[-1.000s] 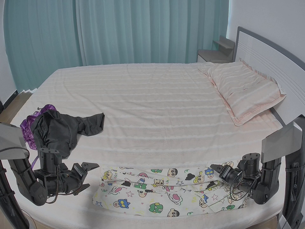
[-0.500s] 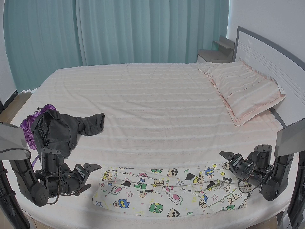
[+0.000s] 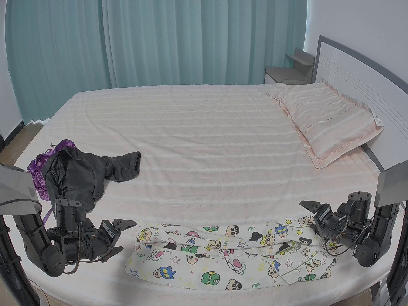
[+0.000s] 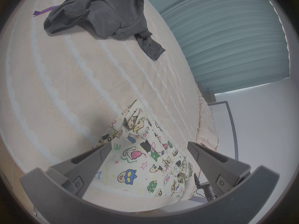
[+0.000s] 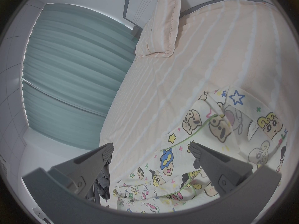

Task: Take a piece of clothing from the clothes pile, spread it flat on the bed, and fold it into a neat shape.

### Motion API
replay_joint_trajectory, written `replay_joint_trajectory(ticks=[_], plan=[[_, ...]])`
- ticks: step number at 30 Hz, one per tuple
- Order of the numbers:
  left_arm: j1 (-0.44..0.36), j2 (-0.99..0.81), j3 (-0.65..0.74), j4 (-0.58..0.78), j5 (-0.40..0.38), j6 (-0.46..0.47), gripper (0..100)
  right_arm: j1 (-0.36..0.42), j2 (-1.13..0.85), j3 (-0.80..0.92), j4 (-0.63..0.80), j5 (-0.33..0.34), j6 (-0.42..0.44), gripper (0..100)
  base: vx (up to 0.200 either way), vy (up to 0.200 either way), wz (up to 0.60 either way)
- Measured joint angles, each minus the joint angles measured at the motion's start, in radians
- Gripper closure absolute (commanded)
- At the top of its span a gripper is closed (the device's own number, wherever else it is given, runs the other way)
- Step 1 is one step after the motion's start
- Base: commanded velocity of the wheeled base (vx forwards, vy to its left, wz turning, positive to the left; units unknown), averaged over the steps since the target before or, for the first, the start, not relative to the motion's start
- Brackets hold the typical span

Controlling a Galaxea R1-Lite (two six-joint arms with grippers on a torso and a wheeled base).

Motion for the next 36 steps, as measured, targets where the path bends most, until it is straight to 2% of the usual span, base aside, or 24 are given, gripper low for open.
replay_joint_trajectory(ticks=[8, 18, 21, 24, 34, 36], plan=[[-0.001, 0.0, 0.0, 0.001, 0.0, 0.001, 0, -0.005, 0.004, -0.003, 0.0, 0.0, 0.0, 0, 0.0, 0.2, 0.0], [-0.031, 0.001, -0.006, -0.001, 0.04, 0.017, 0, 0.0, 0.001, -0.005, 0.0, -0.004, -0.002, 0, 0.0, 0.0, 0.0], [-0.068, 0.002, -0.029, -0.002, 0.09, 0.081, 0, 0.002, 0.0, -0.004, 0.0, -0.005, -0.003, 0, 0.0, 0.0, 0.0], [-0.108, 0.009, -0.074, 0.026, 0.122, 0.153, 0, 0.004, 0.0, -0.003, 0.0, -0.006, -0.003, 0, 0.0, 0.0, 0.0], [-0.208, 0.079, -0.36, 0.241, 0.142, 0.205, 0, 0.007, -0.001, 0.002, 0.0, -0.008, -0.004, 0, 0.0, 0.0, 0.0], [-0.229, 0.111, -0.432, 0.313, 0.143, 0.24, 0, 0.008, -0.001, 0.002, 0.0, -0.009, -0.004, 0, 0.0, 0.0, 0.0]])
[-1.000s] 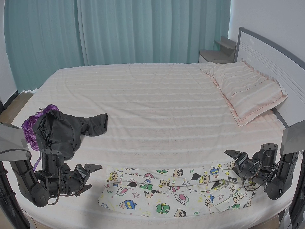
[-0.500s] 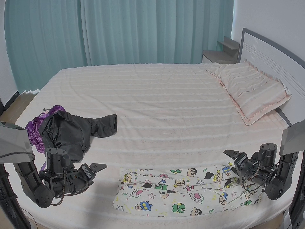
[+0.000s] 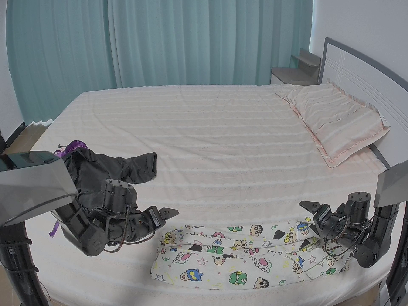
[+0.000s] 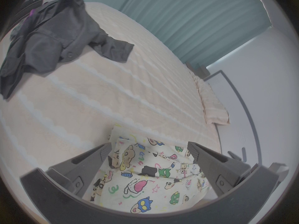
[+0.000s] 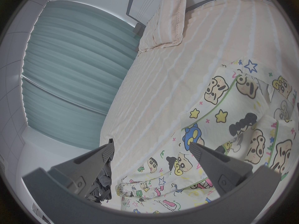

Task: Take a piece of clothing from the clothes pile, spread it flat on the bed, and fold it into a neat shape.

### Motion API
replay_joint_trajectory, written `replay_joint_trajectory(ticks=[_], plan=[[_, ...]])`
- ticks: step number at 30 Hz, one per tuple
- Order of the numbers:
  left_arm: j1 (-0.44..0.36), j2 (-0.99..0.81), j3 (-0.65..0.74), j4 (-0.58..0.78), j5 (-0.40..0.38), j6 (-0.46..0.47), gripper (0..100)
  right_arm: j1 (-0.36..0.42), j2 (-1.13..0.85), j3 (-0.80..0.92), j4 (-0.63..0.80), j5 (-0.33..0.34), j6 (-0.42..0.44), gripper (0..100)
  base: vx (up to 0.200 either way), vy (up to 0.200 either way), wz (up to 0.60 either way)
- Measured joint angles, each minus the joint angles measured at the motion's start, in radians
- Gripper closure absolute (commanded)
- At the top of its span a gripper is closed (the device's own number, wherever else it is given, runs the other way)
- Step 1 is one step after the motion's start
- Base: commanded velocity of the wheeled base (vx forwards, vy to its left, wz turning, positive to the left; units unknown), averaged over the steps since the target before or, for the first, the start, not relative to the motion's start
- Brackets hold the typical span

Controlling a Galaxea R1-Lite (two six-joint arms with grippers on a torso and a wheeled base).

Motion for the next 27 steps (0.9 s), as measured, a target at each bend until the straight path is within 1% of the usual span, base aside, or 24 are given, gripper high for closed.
replay_joint_trajectory(ticks=[4, 8, 11, 14, 17, 24, 27], plan=[[-0.028, 0.059, -0.064, 0.033, 0.004, 0.062, 0, 0.0, 0.0, 0.001, 0.0, -0.001, 0.0, 0, 0.0, 0.0, 0.0], [-0.043, 0.1, -0.089, 0.035, 0.008, 0.088, 0, 0.0, 0.0, 0.001, 0.0, -0.002, 0.0, 0, 0.0, 0.0, 0.0], [-0.045, 0.114, -0.094, 0.036, 0.017, 0.106, 0, 0.0, 0.0, 0.001, 0.0, -0.002, 0.0, 0, 0.0, 0.0, 0.0], [-0.044, 0.123, -0.096, 0.035, 0.05, 0.124, 0, 0.0, 0.0, 0.001, 0.0, -0.002, 0.0, 0, 0.0, 0.0, 0.0], [-0.039, 0.128, -0.096, 0.034, 0.064, 0.14, 0, 0.0, 0.0, 0.001, 0.0, -0.002, 0.0, 0, 0.0, 0.0, 0.0], [-0.029, 0.137, -0.093, 0.022, 0.067, 0.173, 0, 0.0, 0.001, 0.0, 0.0, -0.004, -0.001, 0, 0.0, 0.0, 0.0], [-0.028, 0.147, -0.096, -0.006, 0.061, 0.192, 0, 0.0, 0.001, 0.0, 0.0, -0.004, -0.001, 0, 0.0, 0.0, 0.0]])
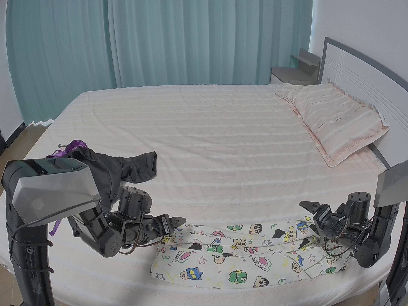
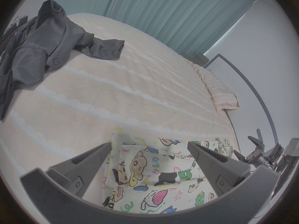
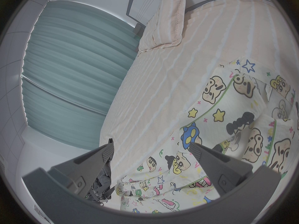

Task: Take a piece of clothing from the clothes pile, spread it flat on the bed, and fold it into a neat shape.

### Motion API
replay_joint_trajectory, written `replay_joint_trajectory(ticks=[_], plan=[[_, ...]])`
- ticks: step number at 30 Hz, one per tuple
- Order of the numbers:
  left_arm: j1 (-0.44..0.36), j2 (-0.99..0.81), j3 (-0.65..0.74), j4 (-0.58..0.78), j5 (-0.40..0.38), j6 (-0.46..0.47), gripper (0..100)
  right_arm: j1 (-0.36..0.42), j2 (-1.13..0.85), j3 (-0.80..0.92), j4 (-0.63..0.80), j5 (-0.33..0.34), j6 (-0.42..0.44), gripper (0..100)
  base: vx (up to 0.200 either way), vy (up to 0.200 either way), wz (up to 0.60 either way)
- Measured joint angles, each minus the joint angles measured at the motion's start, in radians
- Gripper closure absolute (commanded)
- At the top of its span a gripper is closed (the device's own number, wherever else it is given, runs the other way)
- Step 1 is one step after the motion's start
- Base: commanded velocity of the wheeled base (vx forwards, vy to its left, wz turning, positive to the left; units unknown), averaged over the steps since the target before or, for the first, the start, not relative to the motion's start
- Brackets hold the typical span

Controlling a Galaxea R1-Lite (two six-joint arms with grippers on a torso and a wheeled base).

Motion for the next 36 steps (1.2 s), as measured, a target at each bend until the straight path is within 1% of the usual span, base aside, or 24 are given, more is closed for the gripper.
replay_joint_trajectory(ticks=[8, 9, 19, 25, 29, 32, 35, 36], plan=[[-0.008, 0.03, -0.013, -0.012, -0.001, 0.008, 0, -0.001, 0.001, -0.002, 0.0, 0.0, 0.0, 0, 0.0, 0.0, 0.0], [-0.008, 0.035, -0.016, -0.013, -0.001, 0.008, 100, -0.001, 0.002, -0.003, 0.0, 0.0, 0.0, 0, 0.0, 0.0, 0.0], [-0.008, 0.048, -0.021, -0.017, 0.004, 0.008, 100, -0.001, 0.003, -0.003, 0.0, 0.0, 0.001, 0, 0.0, 0.0, 0.0], [-0.01, 0.028, 0.009, -0.021, 0.009, 0.01, 100, -0.001, 0.004, -0.004, 0.0, 0.0, 0.001, 0, 0.0, 0.0, 0.0], [-0.018, -0.001, 0.05, -0.059, 0.008, 0.009, 100, -0.002, 0.005, -0.005, 0.0, 0.0, 0.001, 0, 0.0, 0.0, 0.0], [-0.025, -0.02, 0.093, -0.116, 0.006, 0.012, 100, -0.002, 0.005, -0.004, 0.0, 0.0, 0.001, 0, 0.0, 0.0, 0.0], [-0.032, -0.031, 0.15, -0.184, 0.004, 0.037, 100, -0.002, 0.005, -0.004, 0.0, 0.0, 0.001, 0, 0.0, 0.0, 0.0], [-0.034, -0.034, 0.171, -0.197, 0.002, 0.059, 100, -0.002, 0.005, -0.004, 0.0, 0.0, 0.001, 0, 0.0, 0.0, 0.0]])
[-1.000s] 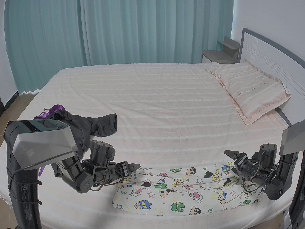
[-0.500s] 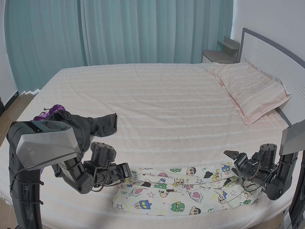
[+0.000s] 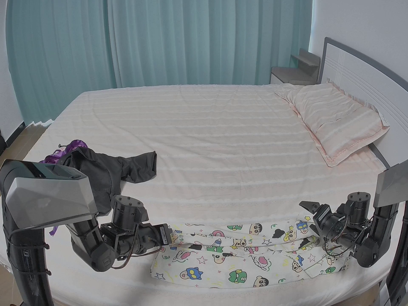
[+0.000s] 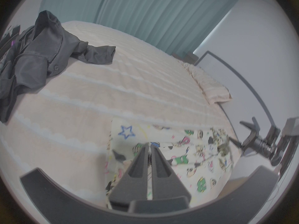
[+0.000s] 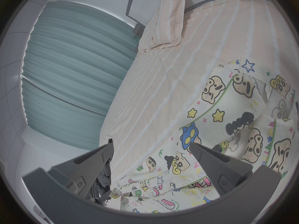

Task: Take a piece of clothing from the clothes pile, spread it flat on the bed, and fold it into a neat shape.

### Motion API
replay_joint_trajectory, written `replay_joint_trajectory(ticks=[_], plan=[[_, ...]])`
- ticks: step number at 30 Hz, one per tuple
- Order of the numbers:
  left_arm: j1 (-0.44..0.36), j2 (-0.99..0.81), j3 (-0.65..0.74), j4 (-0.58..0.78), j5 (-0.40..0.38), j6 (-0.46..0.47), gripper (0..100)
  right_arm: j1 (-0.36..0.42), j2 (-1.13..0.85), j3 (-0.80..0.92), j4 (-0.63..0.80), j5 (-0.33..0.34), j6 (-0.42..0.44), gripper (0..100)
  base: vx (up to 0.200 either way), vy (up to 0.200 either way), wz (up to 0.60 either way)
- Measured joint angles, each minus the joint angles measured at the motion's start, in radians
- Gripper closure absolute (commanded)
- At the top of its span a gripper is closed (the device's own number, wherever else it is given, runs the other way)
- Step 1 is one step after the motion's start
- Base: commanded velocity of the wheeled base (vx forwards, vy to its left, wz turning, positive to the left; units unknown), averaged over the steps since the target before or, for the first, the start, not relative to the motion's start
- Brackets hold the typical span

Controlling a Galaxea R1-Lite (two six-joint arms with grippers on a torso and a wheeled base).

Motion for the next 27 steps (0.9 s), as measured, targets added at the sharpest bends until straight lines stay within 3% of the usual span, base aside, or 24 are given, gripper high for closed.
replay_joint_trajectory(ticks=[19, 27], plan=[[-0.008, 0.043, 0.156, -0.086, 0.006, 0.238, 100, 0.001, 0.0, 0.002, 0.0, 0.0, 0.0, 0, 0.0, 0.0, 0.0], [-0.005, 0.096, 0.187, -0.17, 0.071, 0.317, 100, 0.001, 0.0, 0.002, 0.0, 0.0, 0.0, 0, 0.0, 0.0, 0.0]])
